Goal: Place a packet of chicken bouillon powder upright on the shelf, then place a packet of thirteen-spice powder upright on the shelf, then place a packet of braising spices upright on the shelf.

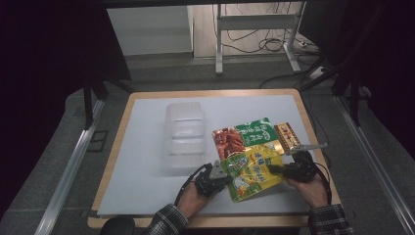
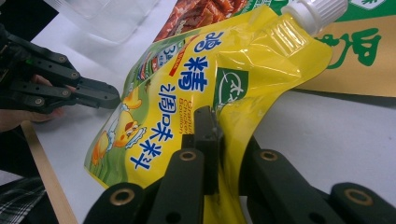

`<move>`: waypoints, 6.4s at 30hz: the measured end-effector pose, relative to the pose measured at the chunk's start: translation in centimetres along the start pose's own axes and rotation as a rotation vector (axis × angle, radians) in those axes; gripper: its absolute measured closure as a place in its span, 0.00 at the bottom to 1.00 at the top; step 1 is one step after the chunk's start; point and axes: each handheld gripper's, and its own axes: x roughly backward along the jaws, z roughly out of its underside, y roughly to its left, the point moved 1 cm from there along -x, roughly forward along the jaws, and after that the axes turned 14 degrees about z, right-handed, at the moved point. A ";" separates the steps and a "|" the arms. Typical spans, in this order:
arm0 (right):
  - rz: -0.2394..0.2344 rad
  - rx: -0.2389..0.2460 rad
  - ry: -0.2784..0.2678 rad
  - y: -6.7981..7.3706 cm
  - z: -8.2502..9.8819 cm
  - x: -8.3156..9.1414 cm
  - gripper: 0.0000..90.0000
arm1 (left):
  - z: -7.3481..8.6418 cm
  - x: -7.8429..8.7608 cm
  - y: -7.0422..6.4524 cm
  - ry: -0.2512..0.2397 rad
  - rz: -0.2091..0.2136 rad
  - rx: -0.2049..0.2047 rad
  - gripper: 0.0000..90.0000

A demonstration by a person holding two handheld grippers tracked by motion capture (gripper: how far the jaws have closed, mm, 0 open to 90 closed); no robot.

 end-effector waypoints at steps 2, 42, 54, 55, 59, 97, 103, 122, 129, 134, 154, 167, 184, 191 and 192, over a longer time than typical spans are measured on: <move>-0.015 -0.015 -0.007 0.1 -0.2 0.3 0.96 | 0.0 0.0 -0.1 -0.002 -0.012 -0.006 0.98; -0.114 0.037 -0.106 3.2 -5.6 3.4 0.99 | 2.5 5.2 -0.8 -0.044 -0.102 0.052 0.14; -0.116 0.066 -0.120 3.6 -6.9 3.8 0.99 | 3.3 5.4 -1.2 -0.035 -0.098 0.023 0.06; -0.120 0.063 -0.124 3.6 -7.0 3.8 0.99 | 3.4 5.4 -1.3 -0.036 -0.098 0.014 0.06; -0.131 0.060 -0.133 3.6 -7.4 3.9 0.99 | 3.5 5.5 -1.3 -0.042 -0.094 0.002 0.05; -0.133 0.139 -0.199 5.0 -14.7 2.3 0.99 | 3.8 7.7 -1.0 -0.076 -0.015 0.115 0.08; -0.130 0.157 -0.202 5.4 -15.6 2.0 0.99 | 3.9 7.3 -1.0 -0.037 -0.030 0.101 0.08; -0.137 0.201 -0.243 5.6 -19.5 0.6 0.99 | 4.5 8.1 -0.9 -0.067 -0.025 0.092 0.03; -0.143 0.217 -0.250 6.0 -21.3 -0.4 0.99 | 4.8 8.3 -1.0 -0.072 -0.031 0.090 0.03; -0.153 0.231 -0.248 6.4 -22.4 -1.5 0.99 | 4.9 8.3 -1.1 -0.080 -0.022 0.093 0.01; -0.177 0.281 -0.267 7.9 -26.2 -4.6 0.99 | 5.0 8.5 -1.0 -0.114 -0.019 0.099 0.00; -0.197 0.334 -0.276 9.7 -28.3 -7.0 0.99 | 4.9 8.3 -1.3 -0.098 -0.018 0.073 0.00; -0.200 0.386 -0.266 12.2 -29.6 -10.7 0.99 | 4.8 8.3 -1.5 -0.084 -0.024 0.046 0.00; -0.194 0.398 -0.229 12.9 -29.3 -12.2 0.99 | 4.8 8.2 -1.6 -0.078 -0.030 0.037 0.00; -0.195 0.401 -0.224 12.9 -29.2 -12.6 0.99 | 4.8 8.1 -1.7 -0.077 -0.031 0.038 0.00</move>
